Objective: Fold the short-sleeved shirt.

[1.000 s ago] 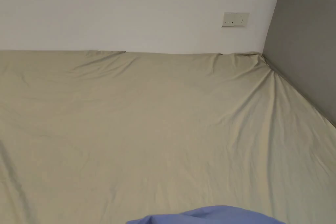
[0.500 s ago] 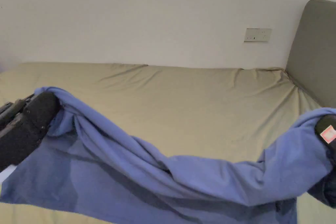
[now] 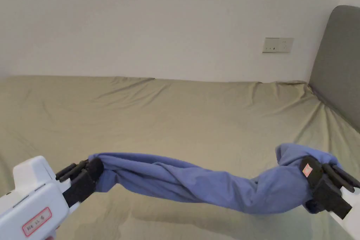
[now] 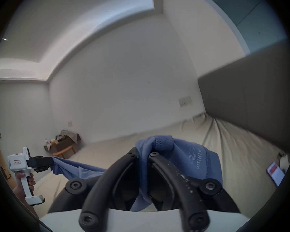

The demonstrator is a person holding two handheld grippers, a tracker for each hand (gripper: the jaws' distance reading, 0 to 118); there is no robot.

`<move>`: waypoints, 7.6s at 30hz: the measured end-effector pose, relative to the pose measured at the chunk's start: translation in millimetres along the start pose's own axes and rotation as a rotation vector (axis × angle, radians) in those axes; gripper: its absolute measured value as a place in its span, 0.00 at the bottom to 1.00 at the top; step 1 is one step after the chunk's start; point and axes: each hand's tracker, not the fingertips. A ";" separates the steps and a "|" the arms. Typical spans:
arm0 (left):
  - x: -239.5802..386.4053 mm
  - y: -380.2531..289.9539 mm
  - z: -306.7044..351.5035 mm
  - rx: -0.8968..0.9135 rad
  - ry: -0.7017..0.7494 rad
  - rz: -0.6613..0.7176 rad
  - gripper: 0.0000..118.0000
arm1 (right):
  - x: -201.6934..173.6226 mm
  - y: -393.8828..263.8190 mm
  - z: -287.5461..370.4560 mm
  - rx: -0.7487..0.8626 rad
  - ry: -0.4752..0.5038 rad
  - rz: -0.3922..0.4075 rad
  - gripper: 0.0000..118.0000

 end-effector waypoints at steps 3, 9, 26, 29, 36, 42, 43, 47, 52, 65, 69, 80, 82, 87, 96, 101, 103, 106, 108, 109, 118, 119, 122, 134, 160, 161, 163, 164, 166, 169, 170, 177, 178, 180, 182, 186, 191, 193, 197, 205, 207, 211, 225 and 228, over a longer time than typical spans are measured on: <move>-26.1 -47.0 10.2 -0.144 0.069 0.064 0.09 | 17.9 -48.0 13.3 -0.140 -0.045 -0.083 0.08; -44.7 -110.8 116.8 -0.334 0.170 0.065 0.09 | 31.8 -115.7 116.3 -0.385 -0.146 -0.238 0.08; -47.0 -153.9 220.8 -0.318 0.334 0.027 0.74 | -0.9 -156.5 216.6 -0.434 -0.359 0.186 0.66; -10.4 -111.6 244.8 -0.125 0.237 -0.134 1.00 | -29.1 -108.7 233.6 -0.225 -0.340 0.418 1.00; 54.0 -84.2 248.8 0.219 0.126 -0.315 0.56 | -68.4 -57.2 236.3 0.063 -0.140 0.316 0.23; 55.9 -85.7 211.5 0.118 0.160 -0.324 0.00 | -80.3 -67.3 223.5 0.020 -0.083 0.287 0.00; 47.8 -78.8 198.7 0.097 0.140 -0.294 0.00 | -79.2 -69.1 223.3 -0.002 -0.081 0.290 0.00; 6.6 -50.4 112.5 -0.192 0.193 -0.230 0.00 | -70.0 -76.1 221.9 -0.053 -0.101 0.264 0.00; -74.3 -68.8 -9.7 -0.660 0.243 -0.070 0.34 | -56.0 -83.7 215.6 -0.113 -0.154 0.237 0.00; -82.3 -104.7 -24.1 -0.734 0.301 -0.162 0.02 | -5.6 -108.7 82.4 -0.445 -0.148 0.213 0.90; -72.0 -100.0 -1.6 -0.666 0.285 -0.176 0.02 | 21.2 -121.9 -24.1 -0.626 -0.125 0.244 0.87; -61.4 -97.9 47.0 -0.553 0.288 -0.118 0.02 | 44.6 -149.4 -69.5 -0.816 -0.107 0.287 0.02; -51.1 -95.6 65.2 -0.469 0.278 -0.137 0.01 | 50.5 -141.9 -36.0 -0.679 -0.084 0.153 0.02; -18.1 -104.5 130.0 -0.218 0.285 -0.192 0.01 | 30.3 -112.0 91.6 -0.196 0.024 0.050 0.02; 25.9 -127.4 252.8 0.070 0.324 0.041 0.01 | -25.4 -70.5 258.3 0.134 -0.025 -0.032 0.02; 34.7 -125.2 282.0 0.100 0.306 -0.034 0.01 | -34.9 -58.5 285.0 0.156 -0.026 -0.039 0.03; 35.7 -118.2 274.7 0.124 0.291 -0.049 0.01 | -35.3 -52.6 274.1 0.147 -0.026 -0.005 0.03; 27.5 -102.2 237.5 0.126 0.254 -0.070 0.01 | -22.0 -40.8 227.7 0.127 0.004 0.011 0.03; 18.3 -86.8 193.3 0.111 0.221 -0.080 0.01 | -9.5 -30.2 182.1 0.125 0.028 0.007 0.03; 14.3 -77.9 168.3 0.108 0.197 -0.085 0.01 | -7.1 -22.0 154.6 0.119 0.038 0.022 0.03; 41.6 105.4 2.4 0.273 0.091 -0.185 0.01 | -17.1 141.4 -26.1 0.295 0.115 0.078 0.03; 50.2 130.3 0.2 0.319 0.048 -0.196 0.01 | -20.9 164.7 -32.7 0.343 0.135 0.092 0.03; 68.9 192.5 -5.4 0.425 -0.006 -0.171 0.01 | -30.3 229.7 -37.0 0.455 0.141 0.095 0.03; 73.3 185.9 39.6 0.495 -0.057 -0.167 0.01 | -39.8 261.7 22.2 0.556 0.202 0.143 0.03; -67.2 -180.2 236.4 -0.365 0.259 -0.210 0.01 | 51.1 -171.0 268.2 -0.349 -0.233 0.028 0.03; -70.7 -186.2 233.4 -0.379 0.267 -0.206 0.01 | 54.4 -180.4 265.5 -0.375 -0.246 0.023 0.03; -84.8 -197.1 226.4 -0.411 0.285 -0.200 0.01 | 58.8 -192.7 256.8 -0.428 -0.275 0.030 0.03; -86.4 -200.3 222.5 -0.420 0.290 -0.212 0.01 | 61.2 -196.9 254.3 -0.447 -0.285 0.038 0.03; -89.6 -202.9 216.7 -0.458 0.294 -0.208 0.02 | 64.6 -200.0 246.0 -0.475 -0.297 0.032 0.04; -85.3 -195.0 225.4 -0.451 0.336 -0.205 0.42 | 61.9 -193.8 252.3 -0.438 -0.365 0.058 0.38; -83.5 -188.8 233.5 -0.426 0.330 -0.202 0.64 | 61.2 -186.7 256.2 -0.412 -0.379 0.059 0.59; -37.2 -149.4 273.9 -0.133 0.287 -0.279 0.52 | 29.7 -128.2 290.2 -0.149 -0.370 0.183 0.49; -32.6 -147.6 274.4 -0.105 0.283 -0.277 0.17 | 25.5 -123.7 290.9 -0.136 -0.351 0.179 0.21; -23.2 -148.1 274.6 -0.030 0.288 -0.281 0.00 | 14.4 -122.9 292.2 -0.085 -0.366 0.177 0.01; -17.8 -142.8 276.1 -0.007 0.235 -0.269 0.00 | 8.3 -119.4 295.2 -0.076 -0.287 0.164 0.01; -8.2 -129.9 272.1 0.036 0.206 -0.350 0.00 | -10.8 -117.7 297.9 -0.059 -0.270 0.214 0.00; -16.7 -107.0 249.9 -0.108 0.151 -0.336 0.43 | -19.9 -116.1 296.9 -0.040 -0.220 0.196 0.00; -33.5 -114.5 228.2 -0.289 0.192 -0.324 0.54 | -21.4 -115.2 294.8 -0.043 -0.224 0.196 0.00; -73.1 -158.3 193.2 -0.679 0.244 -0.291 0.87 | -18.5 -120.9 298.0 -0.057 -0.218 0.172 0.01; -102.9 -196.4 184.0 -0.696 0.286 -0.082 0.04 | -9.2 -133.1 303.2 -0.136 -0.254 0.168 0.01; -95.1 -193.1 187.0 -0.686 0.271 -0.089 0.04 | -3.7 -137.3 300.6 -0.173 -0.264 0.154 0.07; -83.8 -184.8 196.8 -0.663 0.256 -0.122 0.04 | 15.4 -154.8 286.4 -0.332 -0.328 0.175 0.91; -74.2 -171.3 223.2 -0.529 0.246 -0.021 0.04 | 46.1 -203.0 272.3 -0.519 -0.289 0.049 0.09; -64.3 -145.1 223.1 -0.433 0.211 0.003 0.04 | 36.2 -162.2 263.1 -0.418 -0.252 0.077 0.08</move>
